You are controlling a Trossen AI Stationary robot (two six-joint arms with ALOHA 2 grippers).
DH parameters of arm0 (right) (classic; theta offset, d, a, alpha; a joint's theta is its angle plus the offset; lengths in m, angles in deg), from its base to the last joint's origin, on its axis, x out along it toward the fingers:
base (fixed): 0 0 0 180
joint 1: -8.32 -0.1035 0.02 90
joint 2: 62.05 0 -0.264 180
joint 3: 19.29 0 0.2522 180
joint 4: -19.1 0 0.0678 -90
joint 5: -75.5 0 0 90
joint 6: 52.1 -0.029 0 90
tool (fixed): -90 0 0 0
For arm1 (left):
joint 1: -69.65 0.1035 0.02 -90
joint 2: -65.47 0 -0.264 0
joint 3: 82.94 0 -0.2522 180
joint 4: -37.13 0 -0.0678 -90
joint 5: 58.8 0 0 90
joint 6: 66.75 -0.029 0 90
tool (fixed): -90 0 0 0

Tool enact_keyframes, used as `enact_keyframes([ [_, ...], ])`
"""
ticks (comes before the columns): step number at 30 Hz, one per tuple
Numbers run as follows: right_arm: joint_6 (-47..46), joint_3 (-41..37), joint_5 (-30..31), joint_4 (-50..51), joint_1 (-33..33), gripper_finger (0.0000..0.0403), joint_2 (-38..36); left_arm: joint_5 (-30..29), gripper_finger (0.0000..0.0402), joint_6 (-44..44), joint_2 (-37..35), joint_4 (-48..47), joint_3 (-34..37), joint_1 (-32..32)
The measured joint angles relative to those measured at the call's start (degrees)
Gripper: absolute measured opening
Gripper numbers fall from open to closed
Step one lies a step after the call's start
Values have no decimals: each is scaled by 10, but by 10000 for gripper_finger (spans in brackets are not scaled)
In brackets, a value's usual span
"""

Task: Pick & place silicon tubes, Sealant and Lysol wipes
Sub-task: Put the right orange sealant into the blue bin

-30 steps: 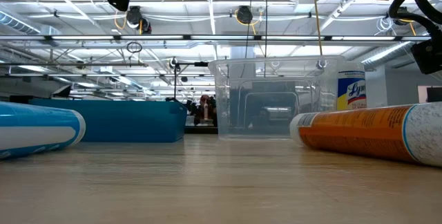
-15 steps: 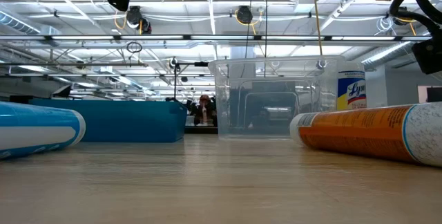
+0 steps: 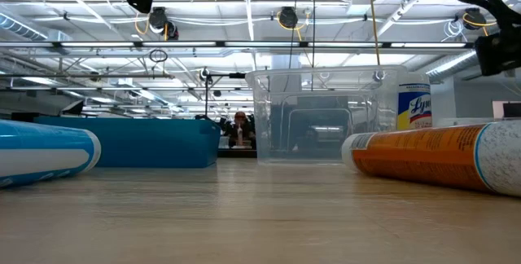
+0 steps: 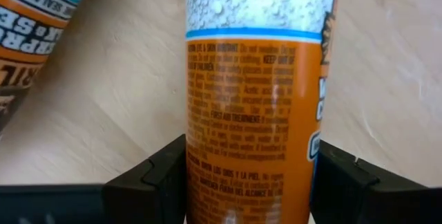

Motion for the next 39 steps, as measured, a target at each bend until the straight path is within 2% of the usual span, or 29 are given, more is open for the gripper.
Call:
enact_keyframes([
  [9, 16, 1, 21, -9, 0, 215, -2, 0, 271, 0, 0, 0, 0, 0],
  [23, 134, 2, 90, -131, 0, 215, -30, 0, 271, 0, 0, 0, 0, 0],
  [30, 258, 2, 190, -219, 0, 215, -55, 0, 271, 0, 0, 0, 0, 0],
  [39, 502, 2, 282, -414, 3, 215, -62, 0, 271, 0, 0, 0, 0, 0],
])
